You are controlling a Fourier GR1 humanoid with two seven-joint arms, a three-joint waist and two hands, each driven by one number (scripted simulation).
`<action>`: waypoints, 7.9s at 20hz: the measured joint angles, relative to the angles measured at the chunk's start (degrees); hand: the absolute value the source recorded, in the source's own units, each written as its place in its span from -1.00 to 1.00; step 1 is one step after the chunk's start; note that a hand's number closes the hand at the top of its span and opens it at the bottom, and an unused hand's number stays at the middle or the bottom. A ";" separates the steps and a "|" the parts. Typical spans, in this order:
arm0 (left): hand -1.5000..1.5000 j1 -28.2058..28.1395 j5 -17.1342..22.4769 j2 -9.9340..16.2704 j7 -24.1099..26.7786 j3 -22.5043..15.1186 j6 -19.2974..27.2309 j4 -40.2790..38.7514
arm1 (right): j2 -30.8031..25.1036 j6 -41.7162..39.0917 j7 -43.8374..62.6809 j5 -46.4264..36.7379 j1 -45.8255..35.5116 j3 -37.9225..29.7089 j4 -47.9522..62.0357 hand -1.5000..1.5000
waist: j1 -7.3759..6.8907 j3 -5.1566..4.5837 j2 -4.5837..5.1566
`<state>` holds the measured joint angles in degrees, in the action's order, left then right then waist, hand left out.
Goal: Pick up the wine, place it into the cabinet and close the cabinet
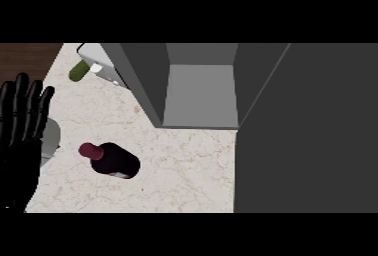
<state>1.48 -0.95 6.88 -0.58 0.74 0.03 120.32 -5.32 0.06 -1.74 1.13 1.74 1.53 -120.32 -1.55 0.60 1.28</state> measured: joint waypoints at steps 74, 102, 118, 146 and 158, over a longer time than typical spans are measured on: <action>-1.00 -8.99 -10.09 4.48 -12.62 -26.43 58.47 2.31 | -0.19 -1.11 36.08 5.26 -9.11 5.85 -20.46 -1.00 | 1.54 -0.73 -1.33; -1.00 -12.69 24.36 -5.73 36.22 -2.44 20.81 -45.91 | 1.20 -3.25 35.49 5.02 -8.17 4.77 -20.85 -1.00 | 1.67 -0.63 -1.31; -1.00 -1.56 31.21 -6.82 51.19 3.51 5.45 -73.12 | 1.80 -3.95 36.49 5.07 -8.07 5.37 -21.21 -1.00 | 1.66 -0.12 -1.51; 1.00 11.60 36.52 -6.25 56.99 4.80 1.67 -86.63 | 3.01 -5.10 35.19 4.64 -6.79 6.00 -20.35 -1.00 | 1.94 -0.41 -1.32; 1.00 14.33 35.40 -1.21 49.38 1.92 -10.18 -88.54 | 2.64 -5.66 35.49 4.69 -6.84 4.59 -20.40 -1.00 | 1.74 -0.60 -1.34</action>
<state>15.81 34.45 5.66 48.80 2.65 -10.15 31.78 -2.68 -5.61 33.75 5.82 -5.10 6.12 -140.72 0.20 0.00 -0.06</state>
